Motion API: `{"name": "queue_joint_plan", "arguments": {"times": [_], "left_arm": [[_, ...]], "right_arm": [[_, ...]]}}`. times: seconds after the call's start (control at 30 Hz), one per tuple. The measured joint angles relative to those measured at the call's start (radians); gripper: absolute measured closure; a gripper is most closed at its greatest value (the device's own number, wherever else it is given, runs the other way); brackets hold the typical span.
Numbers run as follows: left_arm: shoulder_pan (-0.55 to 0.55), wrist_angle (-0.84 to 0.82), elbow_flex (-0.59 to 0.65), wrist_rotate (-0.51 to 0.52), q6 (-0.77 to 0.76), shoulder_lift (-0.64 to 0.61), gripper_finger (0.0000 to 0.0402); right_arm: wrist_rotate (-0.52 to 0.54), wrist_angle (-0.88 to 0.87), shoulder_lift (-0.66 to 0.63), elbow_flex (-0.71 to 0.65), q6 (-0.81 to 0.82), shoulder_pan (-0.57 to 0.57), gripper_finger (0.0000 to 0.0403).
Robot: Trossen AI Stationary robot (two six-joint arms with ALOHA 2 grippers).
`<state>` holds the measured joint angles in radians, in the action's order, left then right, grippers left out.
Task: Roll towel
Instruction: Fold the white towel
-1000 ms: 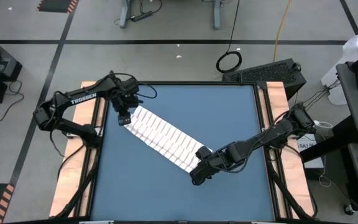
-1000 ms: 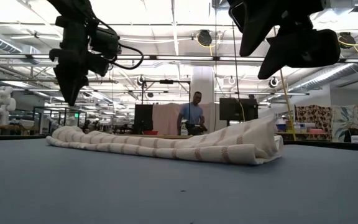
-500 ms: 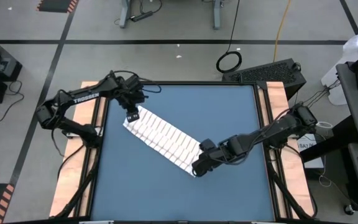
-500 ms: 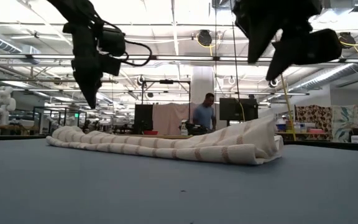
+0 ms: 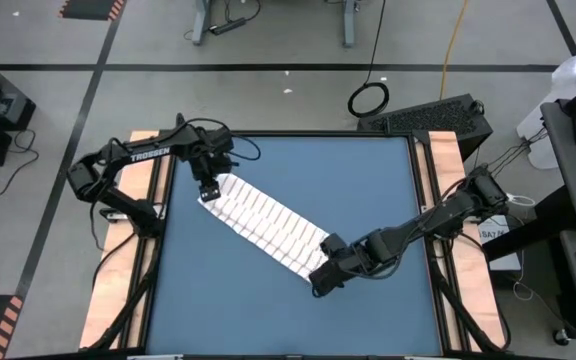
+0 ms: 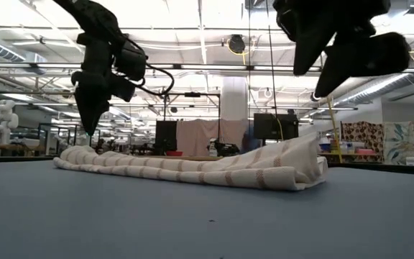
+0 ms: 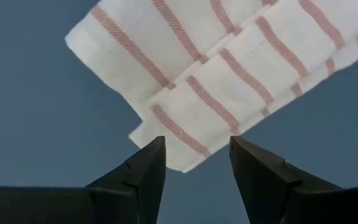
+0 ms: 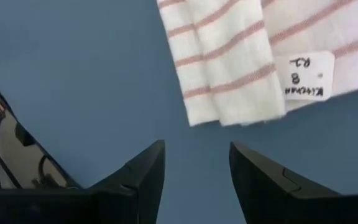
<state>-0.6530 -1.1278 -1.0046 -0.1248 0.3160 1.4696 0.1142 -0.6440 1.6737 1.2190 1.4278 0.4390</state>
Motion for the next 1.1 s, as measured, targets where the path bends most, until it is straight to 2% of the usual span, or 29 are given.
{"name": "queue_joint_plan", "arguments": {"times": [0.1, 0.23, 0.33, 0.47, 0.57, 0.63, 0.77, 0.97, 1.1], "left_arm": [[-0.015, 0.005, 0.000, -0.001, 0.020, 0.001, 0.0219], [-0.020, 0.007, 0.000, -0.020, 0.031, 0.001, 0.0219], [-0.021, -0.004, 0.000, -0.027, 0.031, 0.001, 0.0219], [-0.021, -0.044, 0.000, -0.028, 0.031, 0.001, 0.0219], [-0.021, -0.077, 0.000, -0.028, 0.030, 0.001, 0.0219], [-0.021, -0.088, 0.000, -0.031, 0.030, -0.006, 0.0219], [-0.019, -0.093, 0.000, -0.104, 0.020, -0.027, 0.0219], [0.009, -0.032, -0.001, -0.158, -0.023, -0.045, 0.0219], [0.060, 0.042, -0.001, -0.200, -0.047, -0.045, 0.0219]], "right_arm": [[-0.004, -0.011, -0.008, 0.000, 0.025, 0.022, 0.0234], [0.075, -0.040, -0.012, -0.002, 0.027, 0.053, 0.0234], [0.190, -0.002, -0.009, -0.036, -0.016, 0.077, 0.0234], [0.394, 0.111, -0.008, -0.098, -0.120, 0.145, 0.0234], [0.486, 0.156, -0.008, -0.154, -0.105, 0.192, 0.0234], [0.504, 0.150, -0.008, -0.189, -0.020, 0.214, 0.0234], [0.512, 0.123, -0.046, -0.234, 0.143, 0.254, 0.0234], [0.543, 0.142, -0.107, -0.286, 0.040, 0.260, 0.0214], [0.569, 0.326, -0.109, -0.376, -0.002, 0.230, 0.0182]]}}
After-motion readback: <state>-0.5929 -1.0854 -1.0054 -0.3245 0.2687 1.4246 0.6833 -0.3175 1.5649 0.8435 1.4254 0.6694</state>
